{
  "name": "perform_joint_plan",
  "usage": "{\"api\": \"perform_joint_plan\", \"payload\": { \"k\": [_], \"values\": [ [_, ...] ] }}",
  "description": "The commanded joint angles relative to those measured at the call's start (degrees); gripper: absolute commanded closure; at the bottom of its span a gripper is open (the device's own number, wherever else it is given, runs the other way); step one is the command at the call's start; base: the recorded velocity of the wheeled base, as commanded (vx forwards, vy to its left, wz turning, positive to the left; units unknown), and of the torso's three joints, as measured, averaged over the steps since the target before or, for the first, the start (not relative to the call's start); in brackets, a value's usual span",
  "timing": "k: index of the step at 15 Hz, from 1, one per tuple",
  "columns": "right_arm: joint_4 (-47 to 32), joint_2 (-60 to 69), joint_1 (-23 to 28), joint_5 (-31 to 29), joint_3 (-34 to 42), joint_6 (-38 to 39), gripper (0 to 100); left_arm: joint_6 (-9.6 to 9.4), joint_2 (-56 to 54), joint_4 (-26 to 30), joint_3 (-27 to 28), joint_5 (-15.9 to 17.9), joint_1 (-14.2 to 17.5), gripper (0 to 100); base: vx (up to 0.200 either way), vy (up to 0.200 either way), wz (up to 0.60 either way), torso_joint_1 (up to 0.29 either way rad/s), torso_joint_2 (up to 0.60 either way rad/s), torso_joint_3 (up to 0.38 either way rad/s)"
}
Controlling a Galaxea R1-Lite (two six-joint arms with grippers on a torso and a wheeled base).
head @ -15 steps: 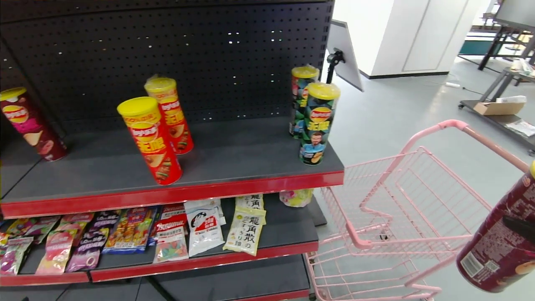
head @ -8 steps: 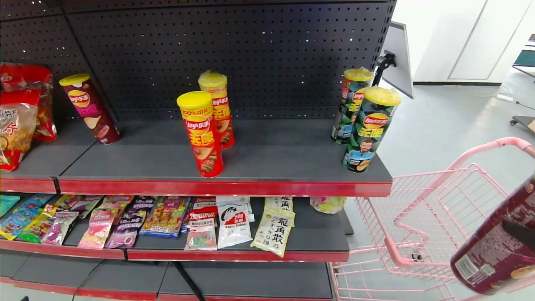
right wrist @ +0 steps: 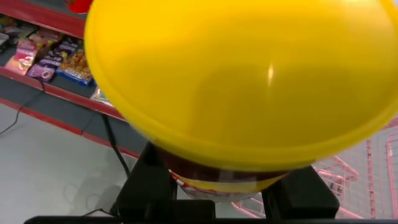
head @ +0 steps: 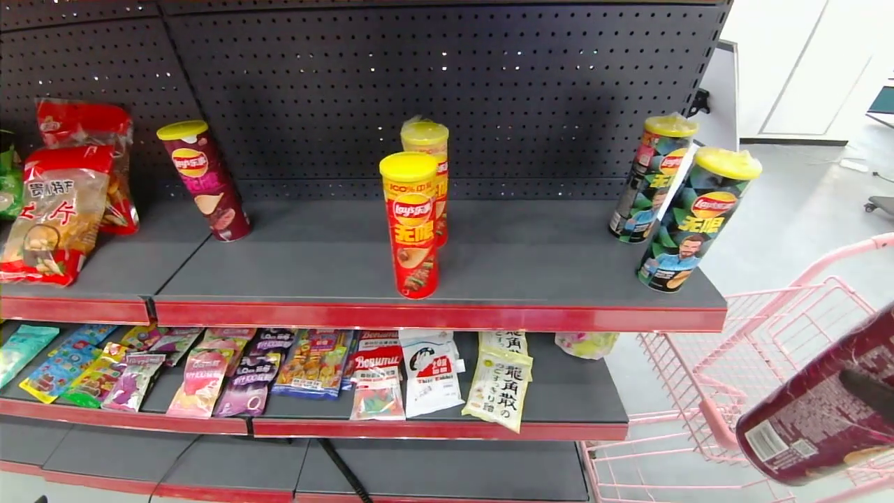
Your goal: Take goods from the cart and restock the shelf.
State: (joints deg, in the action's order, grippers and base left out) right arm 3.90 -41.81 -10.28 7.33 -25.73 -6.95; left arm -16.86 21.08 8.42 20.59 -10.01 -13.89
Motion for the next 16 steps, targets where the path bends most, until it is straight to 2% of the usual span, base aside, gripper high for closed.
{"api": "perform_joint_plan", "payload": {
  "k": [1,3,7,9,16],
  "values": [
    [-0.12,1.82,-0.27,1.73,0.6,0.18,100,-0.02,0.02,0.01,0.06,-0.01,0.0,0,0.0,0.2,0.0,0.002,0.0,0.007],
    [-0.12,3.14,-0.18,4.1,1.39,0.18,100,-0.02,0.1,0.01,0.06,-0.01,0.0,0,0.0,0.2,0.0,-0.002,0.0,0.0],
    [-0.12,3.58,-0.45,4.8,0.95,0.09,100,-0.02,0.02,0.01,0.06,-0.01,0.0,0,0.0,0.2,0.0,0.005,0.0,0.001],
    [-0.21,4.46,-2.03,7.7,1.04,0.09,100,-0.02,-0.07,0.01,0.06,-0.01,0.0,0,0.0,0.2,0.0,0.0,0.0,-0.002],
    [-0.39,4.81,-2.47,7.97,1.74,-0.08,100,-0.02,-0.07,-0.07,0.24,-0.1,0.0,0,0.0,0.2,0.0,-0.002,0.0,0.004]
  ]
}}
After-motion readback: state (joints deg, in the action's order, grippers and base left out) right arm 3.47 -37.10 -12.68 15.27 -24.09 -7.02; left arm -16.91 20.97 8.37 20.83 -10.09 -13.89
